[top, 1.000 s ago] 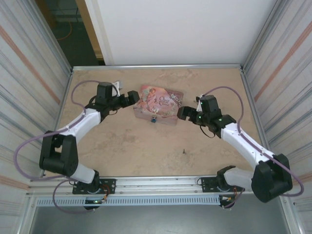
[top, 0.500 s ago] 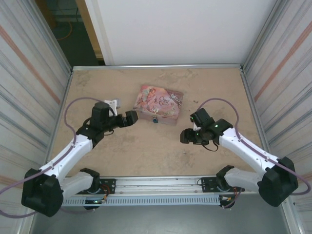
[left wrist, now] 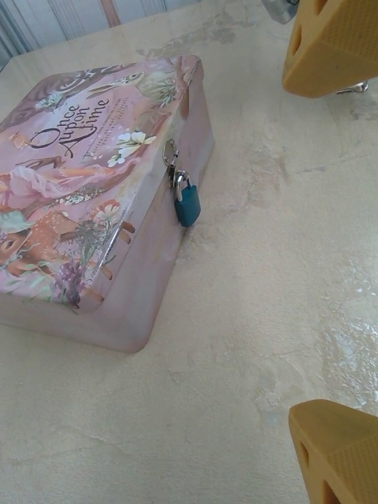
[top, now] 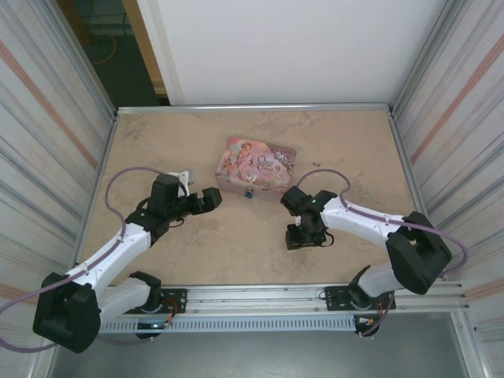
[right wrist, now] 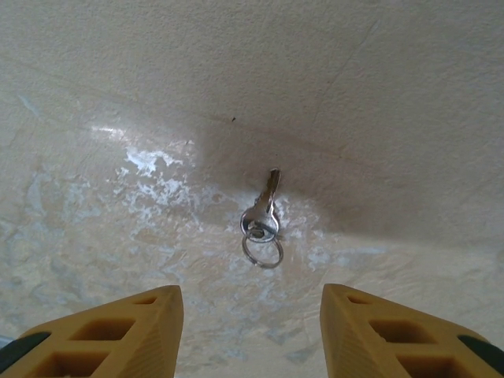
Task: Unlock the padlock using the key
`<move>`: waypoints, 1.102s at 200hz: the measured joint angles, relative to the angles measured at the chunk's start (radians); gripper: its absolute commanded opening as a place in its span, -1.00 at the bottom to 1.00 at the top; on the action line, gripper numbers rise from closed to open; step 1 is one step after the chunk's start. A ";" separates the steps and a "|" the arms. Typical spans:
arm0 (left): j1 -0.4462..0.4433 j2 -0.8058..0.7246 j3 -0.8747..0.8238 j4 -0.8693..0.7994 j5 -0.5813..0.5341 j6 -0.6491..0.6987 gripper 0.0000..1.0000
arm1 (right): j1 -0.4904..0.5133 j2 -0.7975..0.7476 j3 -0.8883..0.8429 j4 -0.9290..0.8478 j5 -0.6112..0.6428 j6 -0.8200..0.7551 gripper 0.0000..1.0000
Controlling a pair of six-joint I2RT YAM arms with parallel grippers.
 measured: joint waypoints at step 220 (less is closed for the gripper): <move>0.000 0.013 0.000 -0.001 -0.010 0.000 0.97 | -0.008 0.132 0.018 0.056 0.021 -0.045 -0.67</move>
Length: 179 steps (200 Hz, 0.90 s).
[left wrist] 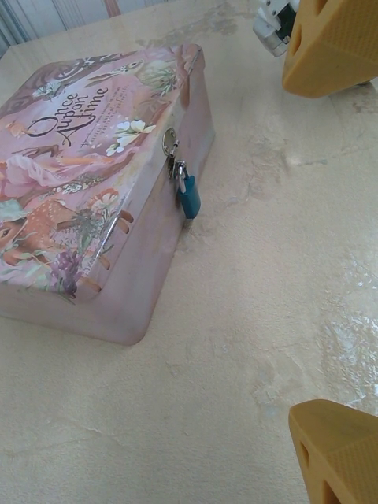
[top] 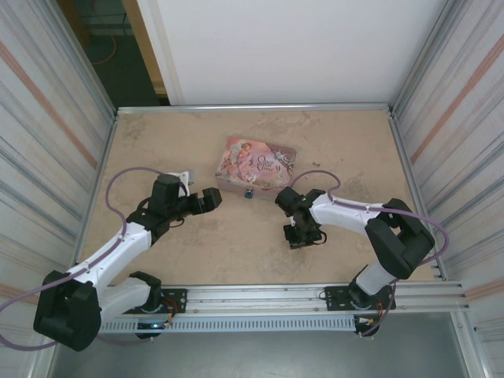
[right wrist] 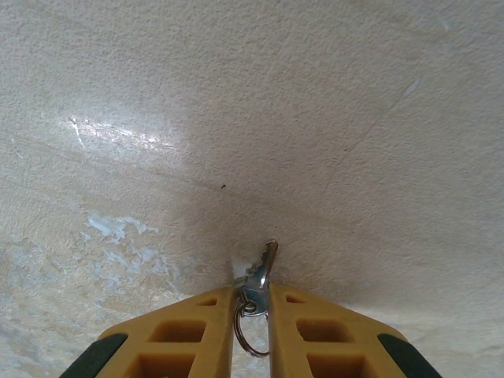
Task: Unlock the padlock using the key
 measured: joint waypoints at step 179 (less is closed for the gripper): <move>0.027 -0.042 0.068 -0.044 0.005 0.016 0.97 | -0.019 -0.127 -0.047 0.038 0.054 -0.014 -1.00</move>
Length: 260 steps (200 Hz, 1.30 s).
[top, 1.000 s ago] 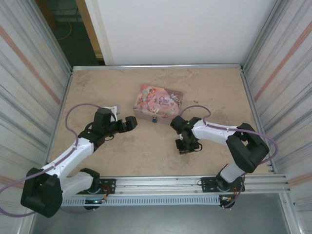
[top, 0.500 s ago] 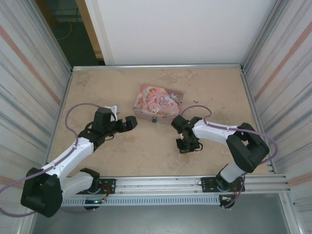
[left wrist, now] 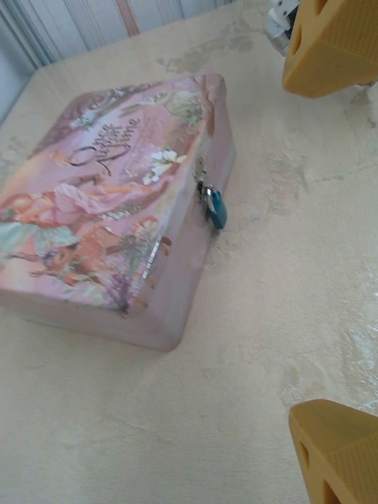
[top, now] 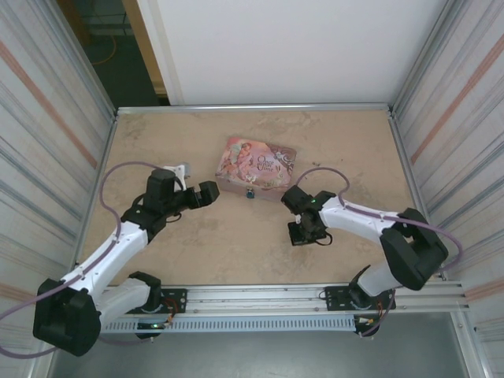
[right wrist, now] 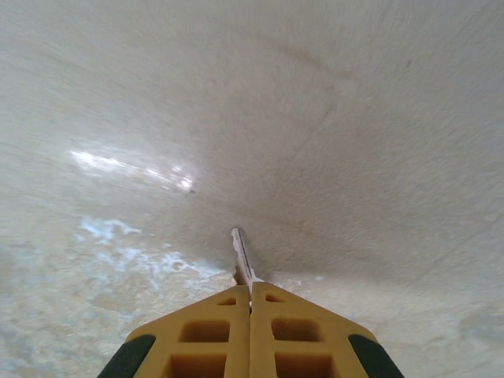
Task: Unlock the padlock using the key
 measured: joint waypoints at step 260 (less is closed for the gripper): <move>-0.064 0.204 0.013 0.608 0.329 -1.343 0.69 | 0.060 -0.029 0.321 0.522 -0.023 -0.196 -1.00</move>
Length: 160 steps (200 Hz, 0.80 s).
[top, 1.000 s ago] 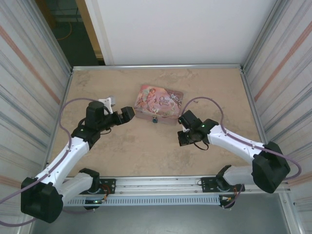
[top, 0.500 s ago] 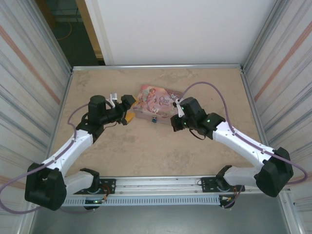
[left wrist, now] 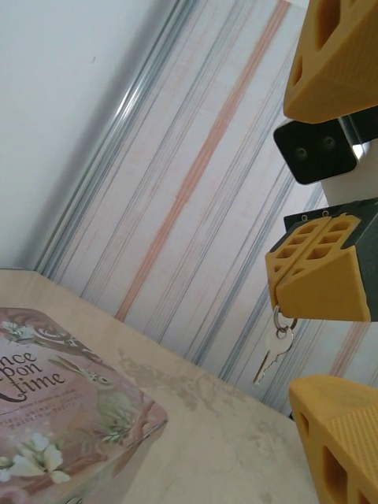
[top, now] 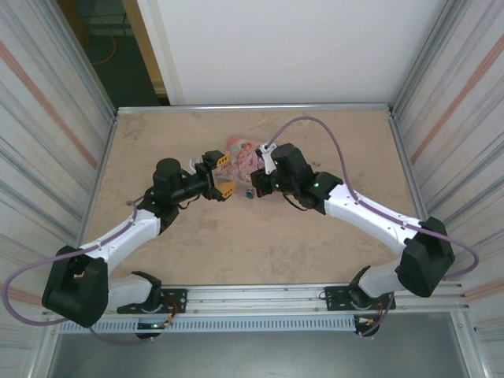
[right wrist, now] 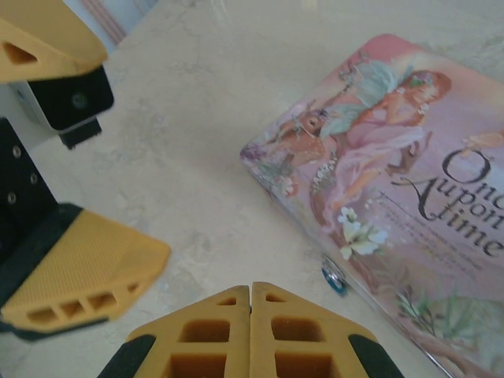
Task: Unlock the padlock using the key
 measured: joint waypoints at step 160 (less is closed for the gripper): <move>-0.039 0.058 0.000 0.104 -0.060 -0.109 0.37 | 0.039 0.072 0.057 0.148 -0.070 0.035 -1.00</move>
